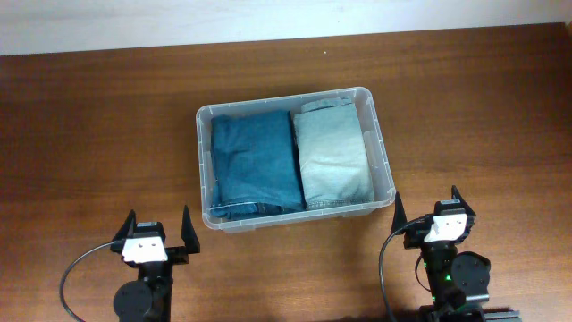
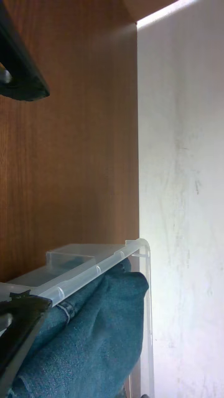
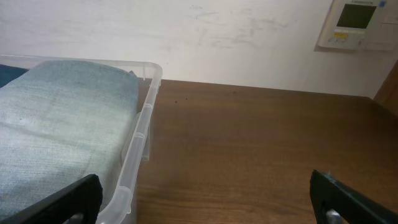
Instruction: Pack container
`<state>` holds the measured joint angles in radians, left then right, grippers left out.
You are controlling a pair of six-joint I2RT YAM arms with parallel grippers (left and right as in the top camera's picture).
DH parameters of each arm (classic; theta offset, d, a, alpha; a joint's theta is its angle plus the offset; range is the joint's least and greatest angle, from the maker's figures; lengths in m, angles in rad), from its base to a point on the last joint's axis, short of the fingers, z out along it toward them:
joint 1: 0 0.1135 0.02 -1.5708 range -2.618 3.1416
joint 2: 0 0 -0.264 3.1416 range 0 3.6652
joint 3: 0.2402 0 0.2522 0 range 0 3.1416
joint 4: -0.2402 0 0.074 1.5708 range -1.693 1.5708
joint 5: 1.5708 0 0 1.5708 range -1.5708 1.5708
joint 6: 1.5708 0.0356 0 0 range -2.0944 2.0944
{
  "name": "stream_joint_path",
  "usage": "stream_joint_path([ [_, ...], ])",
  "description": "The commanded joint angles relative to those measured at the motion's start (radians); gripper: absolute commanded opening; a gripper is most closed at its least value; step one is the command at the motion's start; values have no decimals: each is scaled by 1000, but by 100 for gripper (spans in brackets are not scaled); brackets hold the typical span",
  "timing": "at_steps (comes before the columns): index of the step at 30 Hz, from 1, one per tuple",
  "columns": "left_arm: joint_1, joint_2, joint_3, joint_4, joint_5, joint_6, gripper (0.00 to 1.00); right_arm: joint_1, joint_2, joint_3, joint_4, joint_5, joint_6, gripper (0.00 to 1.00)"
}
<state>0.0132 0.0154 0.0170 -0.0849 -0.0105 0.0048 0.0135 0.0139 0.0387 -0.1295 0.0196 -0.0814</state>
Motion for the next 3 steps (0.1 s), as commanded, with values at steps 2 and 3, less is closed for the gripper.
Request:
stream_joint_path([
  [2,-4,-10,-8,2,11,19,99,-7,-5,-9,0,16,8,99],
  [3,-4,-10,-8,2,11,19,99,-7,-5,-9,0,16,8,98],
])
